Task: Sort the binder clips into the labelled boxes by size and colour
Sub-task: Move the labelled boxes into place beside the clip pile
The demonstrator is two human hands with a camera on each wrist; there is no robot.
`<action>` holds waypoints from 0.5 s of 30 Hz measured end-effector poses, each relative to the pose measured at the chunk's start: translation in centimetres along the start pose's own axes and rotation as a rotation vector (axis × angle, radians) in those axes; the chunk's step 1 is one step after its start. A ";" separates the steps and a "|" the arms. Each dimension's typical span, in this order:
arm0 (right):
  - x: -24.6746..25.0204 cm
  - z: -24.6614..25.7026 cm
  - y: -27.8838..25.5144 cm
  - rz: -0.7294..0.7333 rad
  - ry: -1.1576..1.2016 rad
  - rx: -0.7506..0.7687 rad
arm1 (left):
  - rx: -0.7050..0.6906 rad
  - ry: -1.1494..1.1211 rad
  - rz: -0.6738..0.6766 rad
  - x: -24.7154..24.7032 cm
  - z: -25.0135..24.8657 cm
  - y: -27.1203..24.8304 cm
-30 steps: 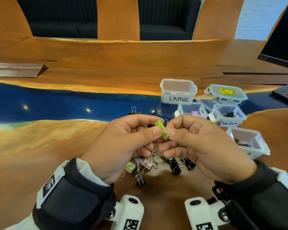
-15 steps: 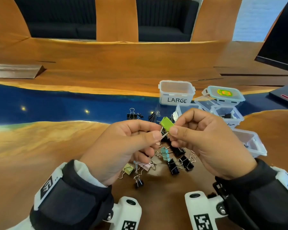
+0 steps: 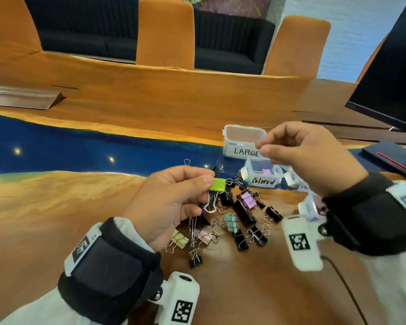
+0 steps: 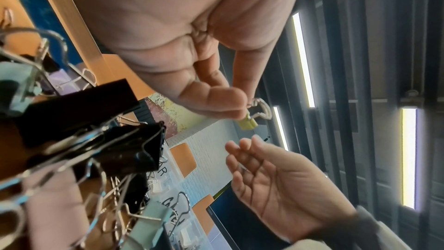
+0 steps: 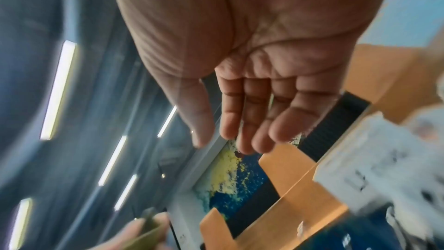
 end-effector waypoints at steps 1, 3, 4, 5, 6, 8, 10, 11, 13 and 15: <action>0.6 -0.1 1.3 -0.038 -0.066 0.020 | -0.018 -0.028 -0.035 0.4 -0.2 0.1; 0.3 -0.9 3.3 -0.005 -0.266 0.035 | -0.035 -0.097 -0.083 1.0 -0.6 0.3; -0.4 -1.5 4.0 0.062 -0.410 0.042 | -0.035 -0.126 -0.091 1.1 -0.8 0.3; -1.2 -2.2 4.4 0.145 -0.569 0.050 | -0.034 -0.144 -0.092 1.1 -0.9 0.3; -2.0 -3.1 4.6 0.232 -0.723 0.061 | -0.034 -0.153 -0.089 1.2 -1.0 0.2; -3.4 -5.0 4.3 0.382 -0.960 0.078 | -0.033 -0.165 -0.079 1.1 -1.2 0.1; -4.3 -6.7 4.1 0.474 -1.097 0.078 | -0.032 -0.182 -0.074 1.2 -1.3 0.0; -4.5 -7.2 4.0 0.494 -1.129 0.075 | -0.028 -0.190 -0.075 1.2 -1.3 0.0; -4.6 -7.0 4.1 0.490 -1.134 0.094 | -0.023 -0.201 -0.085 1.3 -1.3 0.0; -3.9 -5.9 4.1 0.445 -1.092 0.126 | -0.017 -0.210 -0.082 1.2 -1.3 0.0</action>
Point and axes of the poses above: each hand's wrist, its own y-axis towards the middle knuckle, its own x-axis out of the back of the hand, z = x × y, the point moved 9 cm from there along y, towards the middle knuckle, and after that the axes turned 12 degrees about -z, right-handed, at the moved point
